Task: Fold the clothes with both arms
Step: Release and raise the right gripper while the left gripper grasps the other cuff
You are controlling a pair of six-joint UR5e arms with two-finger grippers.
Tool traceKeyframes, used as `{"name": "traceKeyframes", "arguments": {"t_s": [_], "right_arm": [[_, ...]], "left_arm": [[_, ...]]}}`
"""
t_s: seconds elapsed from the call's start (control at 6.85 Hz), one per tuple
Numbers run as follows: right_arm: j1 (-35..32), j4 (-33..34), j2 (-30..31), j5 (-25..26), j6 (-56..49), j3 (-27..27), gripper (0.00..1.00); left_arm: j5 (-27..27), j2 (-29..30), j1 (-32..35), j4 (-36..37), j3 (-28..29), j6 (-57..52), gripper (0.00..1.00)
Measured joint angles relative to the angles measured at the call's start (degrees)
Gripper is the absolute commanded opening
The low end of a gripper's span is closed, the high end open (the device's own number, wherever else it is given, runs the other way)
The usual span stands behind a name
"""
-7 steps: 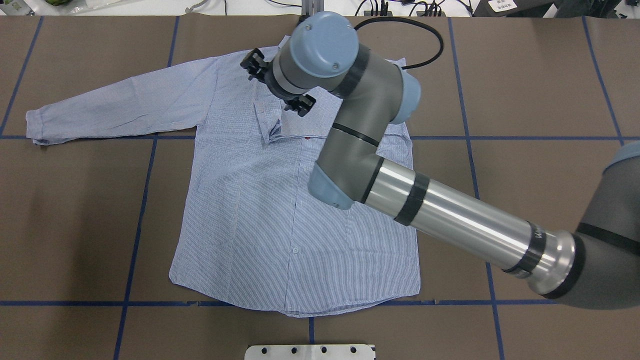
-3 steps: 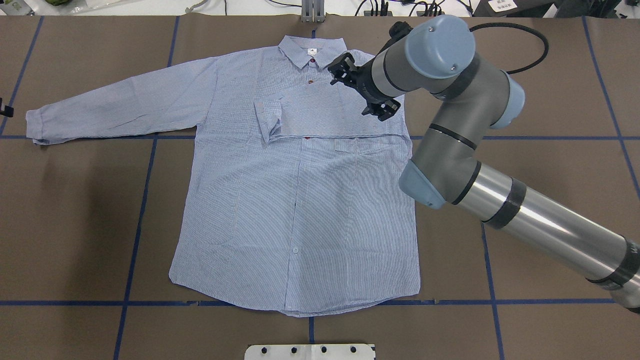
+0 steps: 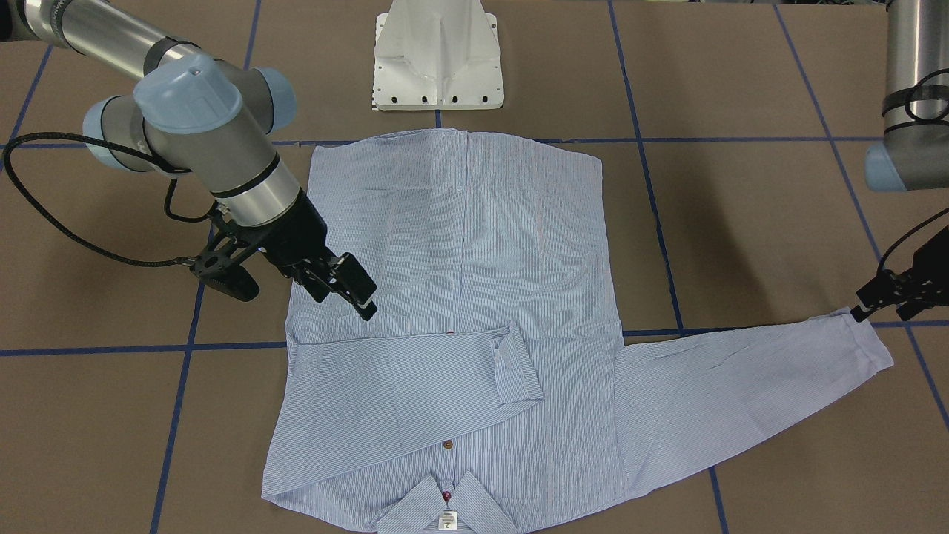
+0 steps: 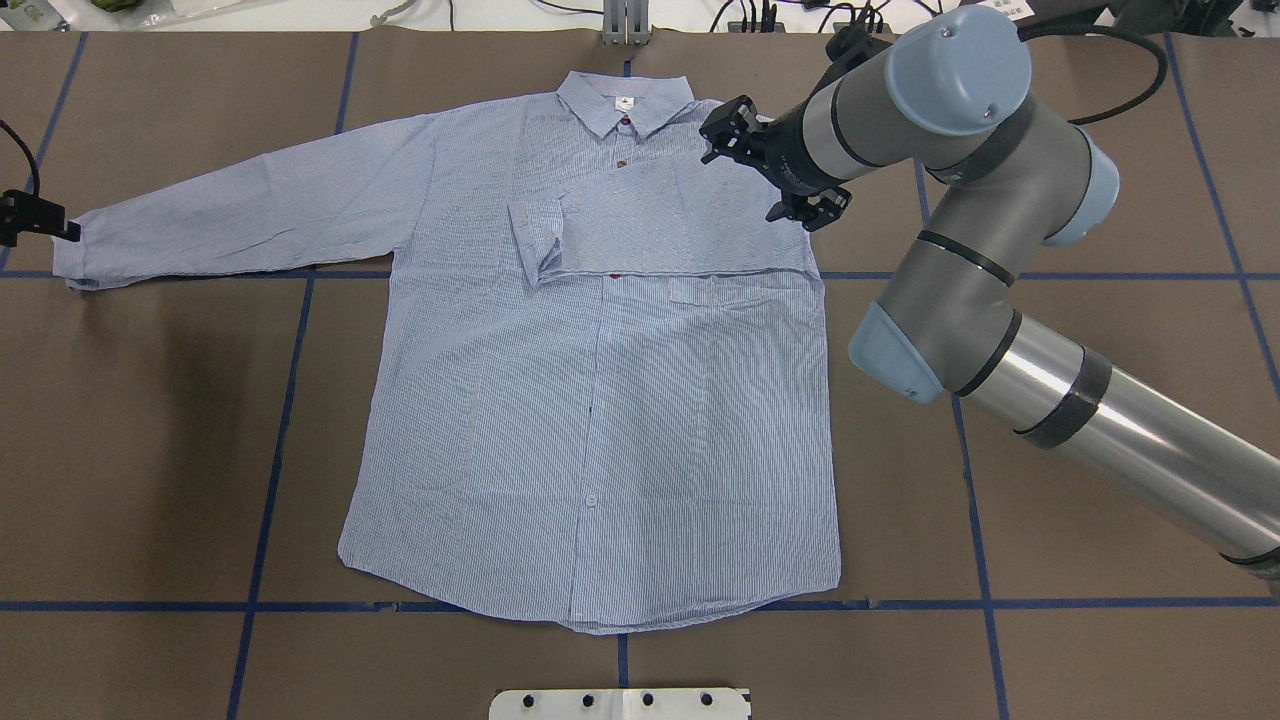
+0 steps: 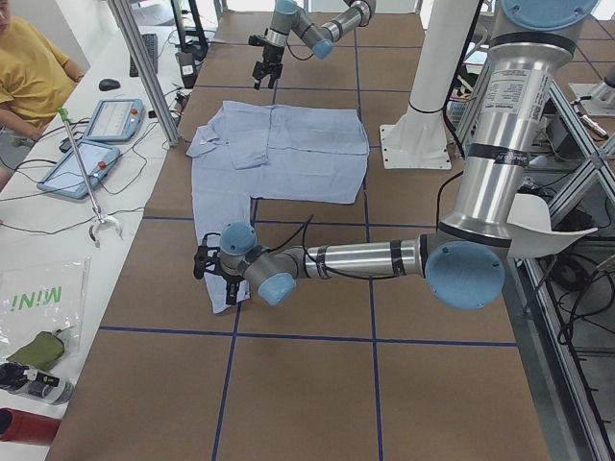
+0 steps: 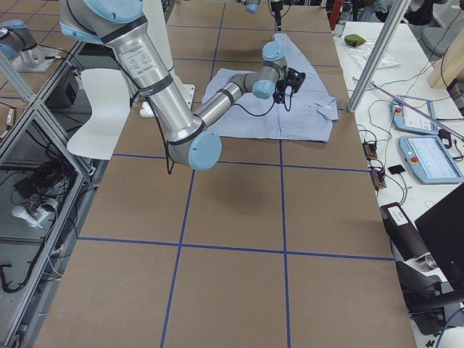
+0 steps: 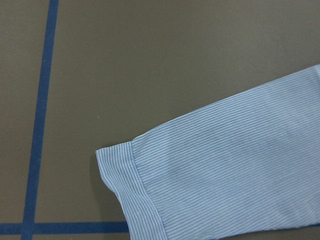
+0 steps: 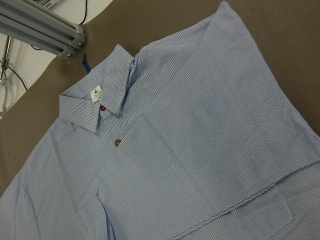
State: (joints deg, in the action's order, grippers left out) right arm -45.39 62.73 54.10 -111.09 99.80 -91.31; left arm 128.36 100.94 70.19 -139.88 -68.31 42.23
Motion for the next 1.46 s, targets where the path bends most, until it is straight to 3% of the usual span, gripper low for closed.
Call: {"name": "traceKeyframes", "arguments": {"t_s": [0.58, 0.73, 0.88, 1.02, 1.46], "right_arm": [[-0.4, 0.5, 1.2, -0.4, -0.6, -2.5, 1.0], [-0.4, 0.5, 1.4, -0.4, -0.6, -2.7, 1.0], [-0.4, 0.4, 1.6, -0.3, -0.6, -2.8, 1.0], [-0.3, 0.4, 1.8, -0.3, -0.6, -2.7, 1.0], [0.0, 0.4, 2.1, -0.3, -0.7, -2.4, 1.0]], "left_arm": [[-0.7, -0.6, -1.6, -0.6, 2.2, 0.5, 0.6], [-0.7, -0.6, -2.3, -0.6, 2.2, 0.6, 0.5], [-0.7, -0.5, -2.8, -0.6, 2.3, 0.6, 0.16], [-0.7, -0.5, -3.0, -0.6, 2.3, 0.6, 0.0], [0.1, -0.7, -3.1, -0.5, 0.2, 0.2, 0.0]]}}
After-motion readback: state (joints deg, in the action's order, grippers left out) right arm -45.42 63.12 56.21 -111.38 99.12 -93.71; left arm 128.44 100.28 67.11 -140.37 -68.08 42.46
